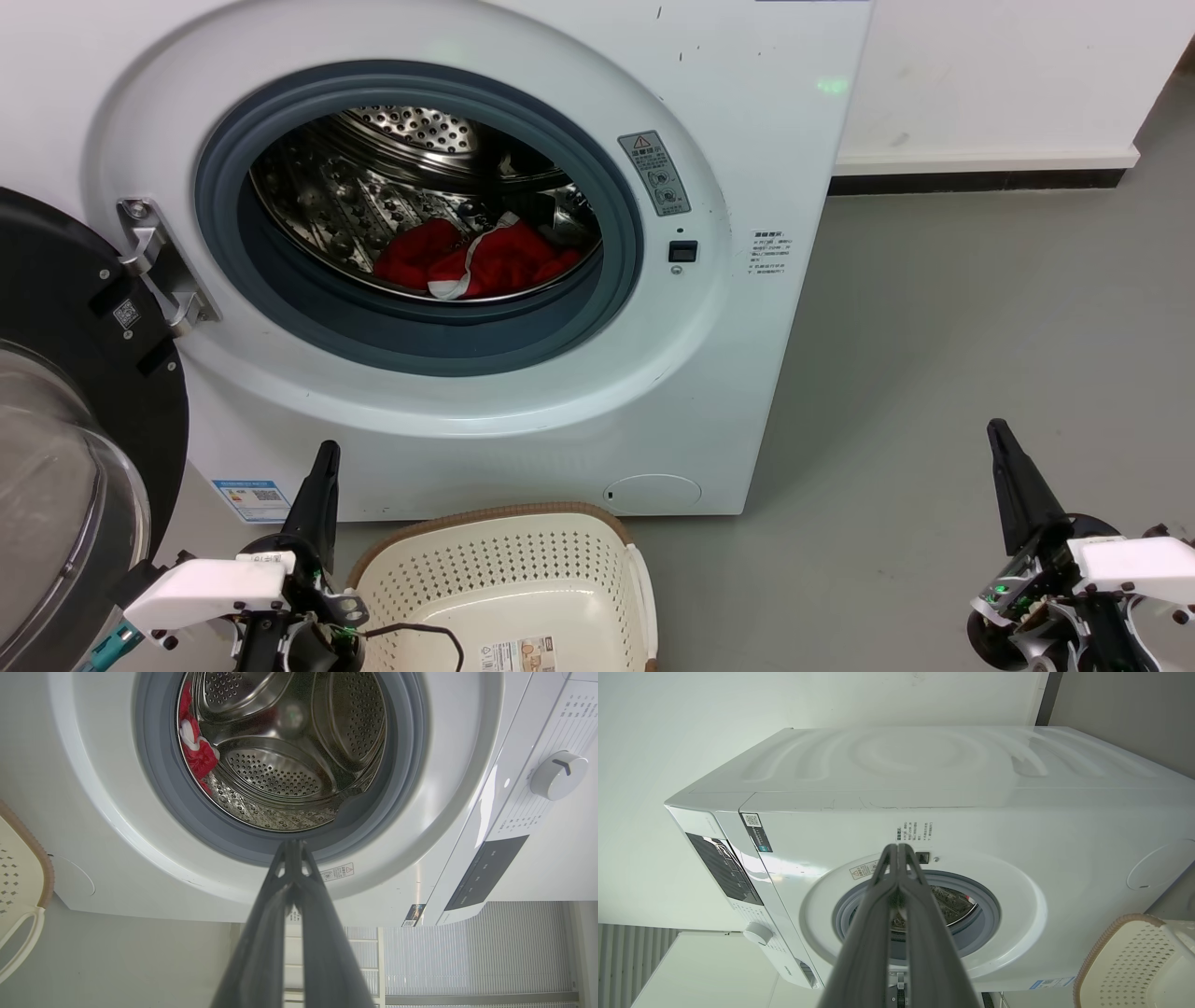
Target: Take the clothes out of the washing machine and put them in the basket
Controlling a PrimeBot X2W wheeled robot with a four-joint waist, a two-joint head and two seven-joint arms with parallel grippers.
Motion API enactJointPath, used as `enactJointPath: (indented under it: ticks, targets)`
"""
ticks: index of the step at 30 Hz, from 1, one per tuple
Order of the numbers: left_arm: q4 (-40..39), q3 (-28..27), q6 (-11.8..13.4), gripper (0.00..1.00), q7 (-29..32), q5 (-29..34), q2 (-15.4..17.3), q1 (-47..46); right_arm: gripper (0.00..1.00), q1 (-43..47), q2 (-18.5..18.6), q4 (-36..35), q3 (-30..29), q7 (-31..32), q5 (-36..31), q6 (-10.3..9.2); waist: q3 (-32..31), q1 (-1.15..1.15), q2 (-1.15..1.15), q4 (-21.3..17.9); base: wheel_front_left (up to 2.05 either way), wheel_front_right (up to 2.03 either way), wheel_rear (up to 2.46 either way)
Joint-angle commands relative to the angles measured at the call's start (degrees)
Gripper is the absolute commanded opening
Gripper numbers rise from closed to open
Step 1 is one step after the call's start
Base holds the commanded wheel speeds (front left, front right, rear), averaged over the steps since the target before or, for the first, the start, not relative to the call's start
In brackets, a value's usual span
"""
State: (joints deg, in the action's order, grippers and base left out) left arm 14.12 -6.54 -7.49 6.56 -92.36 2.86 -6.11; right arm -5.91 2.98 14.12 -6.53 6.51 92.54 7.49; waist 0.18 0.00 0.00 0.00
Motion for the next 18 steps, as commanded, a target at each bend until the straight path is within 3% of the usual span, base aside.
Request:
enactJointPath:
  ticks: [1,9,10,11,12,13,18]
  targets:
    - [-0.03,-0.04,-0.14,0.00,0.10,-0.12,0.00,-0.39,0.00,-0.78,-0.15,0.07,0.03,-0.09,-0.27,0.00,0.00,0.00,0.00,0.00,0.00,0.00,0.00]
    - [-0.03,-0.04,-0.14,0.00,0.10,-0.12,0.00,-0.39,0.00,-0.78,-0.15,0.07,0.03,-0.09,-0.27,0.00,0.00,0.00,0.00,0.00,0.00,0.00,0.00]
    - [-0.01,0.01,0.00,1.00,0.00,0.00,0.00,0.00,1.00,0.00,0.00,-0.01,0.00,-0.01,-0.01,0.00,0.00,0.00,0.00,0.00,0.00,0.00,0.00]
    - [0.23,0.09,0.00,0.00,-0.04,0.02,-0.03,0.10,0.00,0.14,-0.01,0.19,0.01,-0.03,-0.01,0.00,0.00,0.00,0.00,0.00,0.00,0.00,0.00]
    - [0.66,0.15,0.01,0.00,-0.06,0.03,-0.08,0.42,0.00,0.50,-0.02,0.61,0.05,-0.07,-0.02,0.00,0.00,0.00,0.00,-0.01,0.00,0.00,0.00]
    - [0.93,0.35,0.01,1.00,-0.19,0.08,-0.12,0.72,1.00,0.83,-0.04,0.81,0.12,-0.17,-0.06,0.00,0.01,0.00,0.00,-0.01,0.00,0.00,0.00]
    - [-0.41,2.67,0.01,1.00,-2.30,2.37,-0.10,0.55,1.00,2.31,-0.04,-1.66,0.66,-2.27,-1.32,0.00,-0.01,0.00,0.00,-0.07,0.00,0.00,0.00]
